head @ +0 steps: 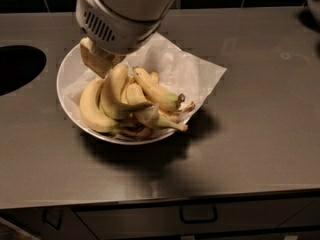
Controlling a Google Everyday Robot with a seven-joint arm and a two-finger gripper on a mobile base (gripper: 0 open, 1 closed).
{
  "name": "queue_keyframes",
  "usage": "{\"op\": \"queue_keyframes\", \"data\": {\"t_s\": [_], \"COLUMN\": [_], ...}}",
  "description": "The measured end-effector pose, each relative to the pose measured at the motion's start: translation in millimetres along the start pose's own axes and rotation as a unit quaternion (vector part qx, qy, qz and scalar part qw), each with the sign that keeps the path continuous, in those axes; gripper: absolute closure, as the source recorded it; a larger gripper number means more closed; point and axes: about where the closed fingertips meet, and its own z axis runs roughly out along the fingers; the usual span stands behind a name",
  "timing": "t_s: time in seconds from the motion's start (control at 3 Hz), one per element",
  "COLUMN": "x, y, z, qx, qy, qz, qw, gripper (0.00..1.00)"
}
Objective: Pick banana from white bowl
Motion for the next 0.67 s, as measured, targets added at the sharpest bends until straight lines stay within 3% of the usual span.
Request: {"op": "queue_keyframes", "data": {"t_s": [0.33,0.67], "x": [4,66], "y": [-1,-66], "z": [-2,4], "qx": [-0.02,-0.011], "qy": [-0.025,-0.067], "qz": [-0.006,0.059], "qw": [0.9995,0.9959], "gripper": [1.0,1.0]}}
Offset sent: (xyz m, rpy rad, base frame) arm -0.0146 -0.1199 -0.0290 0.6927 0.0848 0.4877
